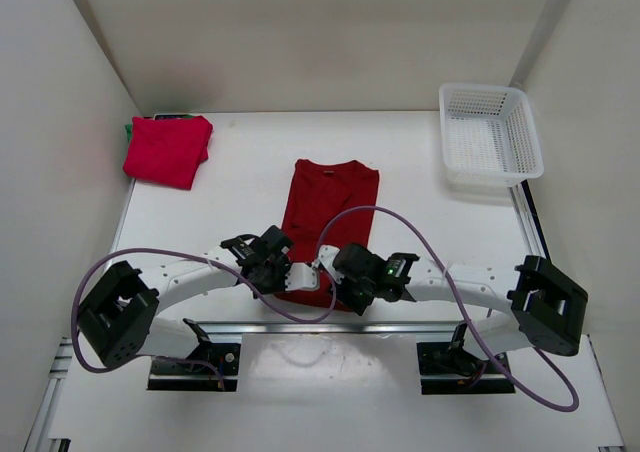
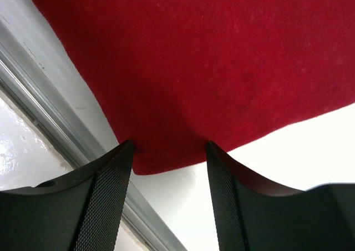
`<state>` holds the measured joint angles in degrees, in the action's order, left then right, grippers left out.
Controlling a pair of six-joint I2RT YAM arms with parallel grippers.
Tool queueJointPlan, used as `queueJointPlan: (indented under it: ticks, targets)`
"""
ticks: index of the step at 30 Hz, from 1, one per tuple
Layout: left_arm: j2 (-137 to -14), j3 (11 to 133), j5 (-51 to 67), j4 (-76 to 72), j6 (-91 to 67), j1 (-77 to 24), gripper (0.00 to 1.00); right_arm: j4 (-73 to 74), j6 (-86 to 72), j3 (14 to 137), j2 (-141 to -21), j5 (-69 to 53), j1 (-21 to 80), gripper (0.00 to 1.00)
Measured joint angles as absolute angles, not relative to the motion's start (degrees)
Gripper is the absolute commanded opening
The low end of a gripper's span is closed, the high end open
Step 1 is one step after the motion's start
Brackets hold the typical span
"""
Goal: Fold and stack the t-shirts
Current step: Grab one side of the 2/3 rectangular tshirt with both arms
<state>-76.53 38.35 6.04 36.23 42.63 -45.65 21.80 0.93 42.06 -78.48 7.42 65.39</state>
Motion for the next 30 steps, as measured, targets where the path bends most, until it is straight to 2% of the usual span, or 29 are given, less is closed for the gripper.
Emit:
queueJointPlan:
  ticks: [11, 16, 22, 30]
  targets:
    - [-76.53, 38.35, 6.52, 37.89, 42.57, -45.58, 0.04, 19.66, 1.52, 40.47, -77.91, 6.35, 65.56, 0.60]
    - [-76.44, 38.41, 7.03, 37.47, 41.69, -44.31, 0.03, 21.17, 1.45, 38.02, -69.69, 8.56, 66.28, 0.65]
    - [-76.16, 38.44, 7.16, 37.47, 41.56, -44.27, 0.03, 20.75, 1.48, 32.03, -61.54, 11.14, 67.29, 0.66]
    - [-76.53, 40.71, 12.10, 38.85, 40.75, -39.22, 0.04, 14.90, 5.32, 23.92, -59.24, 14.44, 76.40, 0.70]
